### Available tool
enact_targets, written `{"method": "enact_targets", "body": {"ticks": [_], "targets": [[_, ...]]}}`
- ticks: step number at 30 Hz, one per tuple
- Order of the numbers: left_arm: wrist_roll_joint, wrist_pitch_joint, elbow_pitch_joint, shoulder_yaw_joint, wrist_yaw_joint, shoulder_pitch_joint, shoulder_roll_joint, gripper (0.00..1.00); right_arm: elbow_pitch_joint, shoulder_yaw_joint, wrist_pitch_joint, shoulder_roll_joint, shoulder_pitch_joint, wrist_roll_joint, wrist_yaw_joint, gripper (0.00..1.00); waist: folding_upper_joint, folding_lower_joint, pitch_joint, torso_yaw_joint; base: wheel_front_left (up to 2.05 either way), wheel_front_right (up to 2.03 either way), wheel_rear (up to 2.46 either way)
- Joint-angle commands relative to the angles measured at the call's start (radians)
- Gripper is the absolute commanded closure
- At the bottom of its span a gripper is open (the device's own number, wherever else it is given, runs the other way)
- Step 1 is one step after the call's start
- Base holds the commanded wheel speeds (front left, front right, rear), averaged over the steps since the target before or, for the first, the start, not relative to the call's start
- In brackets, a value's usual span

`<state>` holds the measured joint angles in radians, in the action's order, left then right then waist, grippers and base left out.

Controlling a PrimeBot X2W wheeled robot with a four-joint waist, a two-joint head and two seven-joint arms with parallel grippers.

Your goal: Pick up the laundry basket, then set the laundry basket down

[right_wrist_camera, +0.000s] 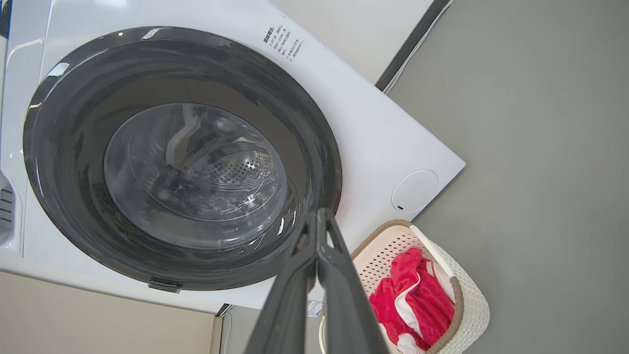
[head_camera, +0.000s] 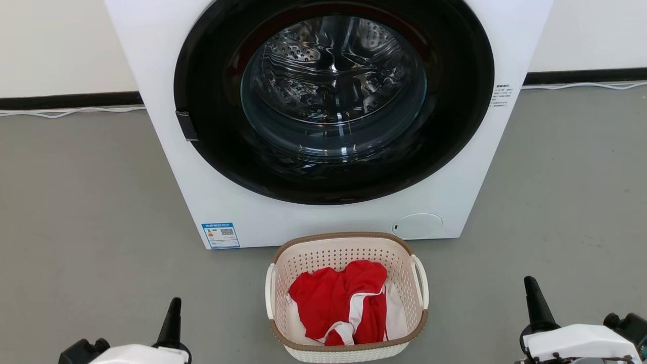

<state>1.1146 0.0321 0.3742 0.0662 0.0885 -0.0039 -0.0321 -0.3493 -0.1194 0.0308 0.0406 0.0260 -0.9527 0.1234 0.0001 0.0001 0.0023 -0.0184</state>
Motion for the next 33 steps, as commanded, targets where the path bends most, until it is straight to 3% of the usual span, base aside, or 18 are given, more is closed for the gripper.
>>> {"method": "enact_targets", "body": {"ticks": [1, 33], "targets": [[0.026, -0.006, -0.035, 0.023, 0.009, -0.056, -0.010, 1.00, 0.035, 0.013, -0.008, 0.008, 0.048, -0.037, 0.005, 1.00, -0.0001, 0.0000, 0.000, 0.001, 0.00, 0.00, 0.00], [0.353, -0.103, -0.100, 0.040, 0.032, -0.090, -0.016, 1.00, 0.084, 0.008, -0.103, 0.009, 0.072, -0.469, 0.006, 1.00, -0.0001, 0.0000, 0.001, 0.013, 0.00, 0.00, 0.00]]}}
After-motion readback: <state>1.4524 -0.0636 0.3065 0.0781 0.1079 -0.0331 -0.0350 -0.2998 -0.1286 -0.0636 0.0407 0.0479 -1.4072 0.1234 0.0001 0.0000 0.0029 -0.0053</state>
